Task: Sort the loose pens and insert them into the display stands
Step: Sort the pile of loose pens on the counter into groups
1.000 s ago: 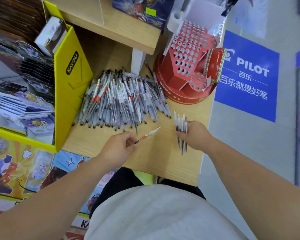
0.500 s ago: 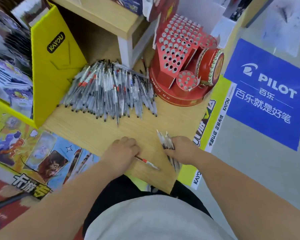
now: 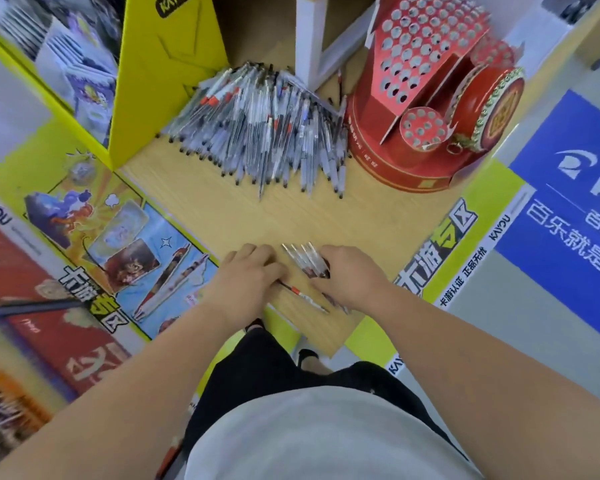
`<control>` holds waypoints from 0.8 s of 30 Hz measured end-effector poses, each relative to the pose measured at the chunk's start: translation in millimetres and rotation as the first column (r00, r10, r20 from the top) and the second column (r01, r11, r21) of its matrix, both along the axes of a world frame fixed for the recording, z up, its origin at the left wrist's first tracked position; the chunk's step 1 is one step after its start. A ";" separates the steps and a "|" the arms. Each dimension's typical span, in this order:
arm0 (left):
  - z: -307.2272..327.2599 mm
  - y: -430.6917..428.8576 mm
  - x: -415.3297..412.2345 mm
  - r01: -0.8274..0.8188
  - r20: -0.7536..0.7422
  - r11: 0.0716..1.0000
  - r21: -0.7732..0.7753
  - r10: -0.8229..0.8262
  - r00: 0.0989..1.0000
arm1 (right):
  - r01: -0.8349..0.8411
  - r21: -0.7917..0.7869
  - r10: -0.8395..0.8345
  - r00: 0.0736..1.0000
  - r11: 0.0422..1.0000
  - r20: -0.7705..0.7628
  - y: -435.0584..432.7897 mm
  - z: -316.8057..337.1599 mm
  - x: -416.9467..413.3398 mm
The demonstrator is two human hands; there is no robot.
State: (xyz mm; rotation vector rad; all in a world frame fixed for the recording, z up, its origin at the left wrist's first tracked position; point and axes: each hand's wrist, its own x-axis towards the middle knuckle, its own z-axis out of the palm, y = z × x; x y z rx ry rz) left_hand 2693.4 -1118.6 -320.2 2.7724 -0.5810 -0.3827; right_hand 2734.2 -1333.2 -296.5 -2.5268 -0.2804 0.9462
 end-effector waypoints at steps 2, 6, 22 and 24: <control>1.5 -2.4 -1.7 -0.058 -0.001 0.998 0.016 0.058 0.998 | 0.032 0.025 -0.033 0.998 0.999 0.047 -3.7 -2.6 -3.6; 4.2 -3.8 -12.4 -0.250 0.009 0.968 0.017 0.250 0.968 | 0.096 0.049 -0.100 0.992 0.994 0.075 -18.2 -6.0 -9.6; 6.8 -18.6 -26.0 -0.522 -0.264 0.849 -0.076 0.488 0.832 | 0.084 0.194 -0.099 0.993 0.977 0.066 -9.1 -17.5 -26.6; 5.7 -17.3 -26.0 -0.518 -0.258 0.852 -0.079 0.484 0.836 | 0.049 0.178 -0.063 0.995 0.983 0.077 -8.8 -17.4 -27.8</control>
